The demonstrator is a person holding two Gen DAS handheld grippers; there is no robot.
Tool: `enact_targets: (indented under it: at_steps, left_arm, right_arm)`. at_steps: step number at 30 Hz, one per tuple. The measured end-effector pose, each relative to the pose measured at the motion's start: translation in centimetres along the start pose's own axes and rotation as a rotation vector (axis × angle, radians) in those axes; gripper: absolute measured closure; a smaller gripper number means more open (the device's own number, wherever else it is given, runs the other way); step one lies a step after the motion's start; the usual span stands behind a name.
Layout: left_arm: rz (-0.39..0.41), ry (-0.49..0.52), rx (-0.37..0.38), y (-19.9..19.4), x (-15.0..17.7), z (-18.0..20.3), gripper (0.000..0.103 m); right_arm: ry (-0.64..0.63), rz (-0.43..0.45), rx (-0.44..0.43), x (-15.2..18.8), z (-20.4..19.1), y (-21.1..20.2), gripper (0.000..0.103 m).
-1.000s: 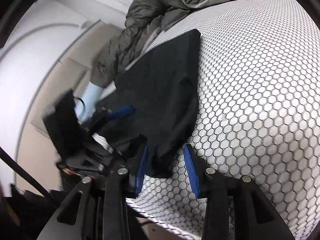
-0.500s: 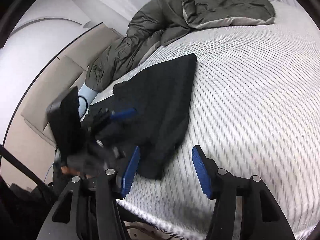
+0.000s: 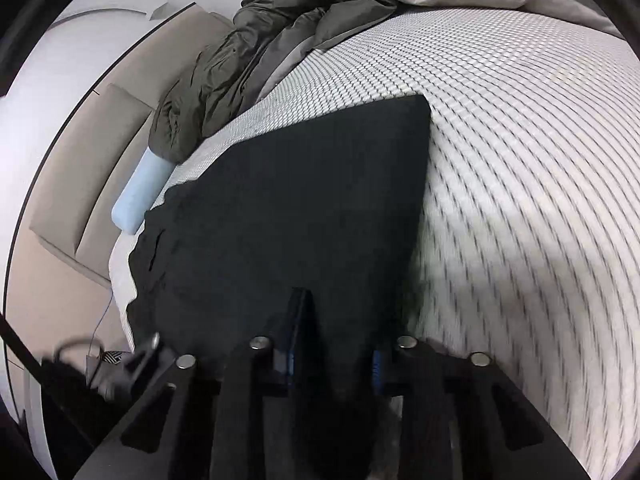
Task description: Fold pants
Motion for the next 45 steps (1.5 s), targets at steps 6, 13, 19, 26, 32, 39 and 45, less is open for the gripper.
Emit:
enact_targets:
  at_steps: [6,13,19,26,32,39,45]
  left_arm:
    - [-0.008,0.004,0.027,-0.4,0.4,-0.4,0.013]
    - [0.014,-0.036,0.119,-2.6,0.8,-1.6,0.013]
    - [0.155,-0.221,0.042,-7.0,0.4,-10.4,0.011]
    - [0.147,-0.523,-0.162,-7.4,2.1,-23.3,0.01]
    - [0.058,-0.472,-0.257,-5.8,2.8,-27.1,0.01]
    - [-0.023,-0.436,-0.138,-3.0,-0.6,-28.6,0.02]
    - [-0.036,-0.426,-0.082,-2.5,-2.2,-28.2,0.024]
  right_arm:
    - [-0.015,0.026,0.045,-6.4,2.3,1.3,0.081]
    - [-0.083,0.051,0.202,-10.8,1.9,2.7,0.074]
    - [0.057,0.2,0.067,-6.6,0.3,-3.3,0.034]
    - [0.105,0.126,0.013,-0.3,-1.0,-1.6,0.085]
    - [0.037,0.212,0.173,-4.2,-0.5,-3.5,0.085]
    - [-0.006,0.263,0.24,-3.5,-2.8,-7.2,0.05]
    - [-0.122,0.156,0.193,-1.9,-7.8,-3.9,0.045]
Point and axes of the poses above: each gripper's, at about its wrist camera, not at the fingertips, and y roughly the way its jaws point, z to its right, x to its underside, the point moved 9 cm from there along y, roughly the way its jaws point, and after that the axes turned 6 degrees about -x, right-handed, at the moved point
